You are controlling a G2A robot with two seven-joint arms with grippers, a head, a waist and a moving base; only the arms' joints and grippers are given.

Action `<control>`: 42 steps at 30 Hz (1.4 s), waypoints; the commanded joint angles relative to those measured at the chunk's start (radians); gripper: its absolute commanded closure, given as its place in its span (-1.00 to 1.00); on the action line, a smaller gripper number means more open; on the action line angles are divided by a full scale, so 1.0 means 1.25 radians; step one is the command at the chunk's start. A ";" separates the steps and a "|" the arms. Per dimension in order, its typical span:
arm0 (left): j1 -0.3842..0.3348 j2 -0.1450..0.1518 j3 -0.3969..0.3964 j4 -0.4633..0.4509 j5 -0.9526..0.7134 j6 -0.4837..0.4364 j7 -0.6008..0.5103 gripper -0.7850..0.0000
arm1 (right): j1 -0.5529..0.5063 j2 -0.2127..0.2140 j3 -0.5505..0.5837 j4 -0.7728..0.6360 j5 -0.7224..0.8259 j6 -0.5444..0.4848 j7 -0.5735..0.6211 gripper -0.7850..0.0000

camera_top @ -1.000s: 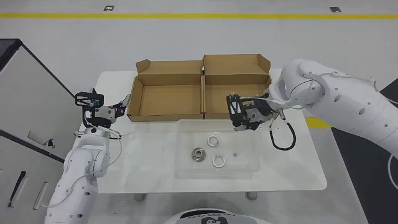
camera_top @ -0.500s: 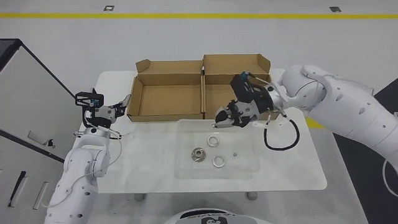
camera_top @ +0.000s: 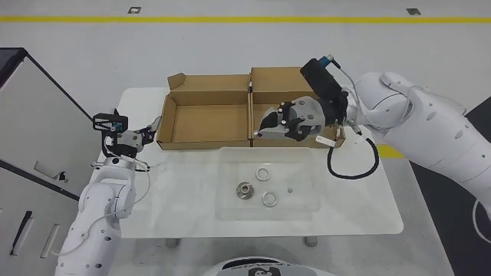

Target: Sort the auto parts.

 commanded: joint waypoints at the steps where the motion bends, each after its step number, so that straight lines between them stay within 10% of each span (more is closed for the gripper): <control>1: 0.000 0.000 0.000 0.000 0.000 0.000 0.000 -1.00 | 0.001 0.000 -0.002 0.001 -0.001 0.000 0.001 1.00; 29: 0.000 0.000 0.000 0.000 0.000 0.000 0.000 -1.00 | -0.068 -0.026 0.141 -0.136 0.166 0.000 -0.103 1.00; 42: 0.000 0.000 0.000 0.000 0.000 0.000 0.000 -1.00 | -0.177 -0.123 0.329 -0.192 0.611 0.000 0.247 1.00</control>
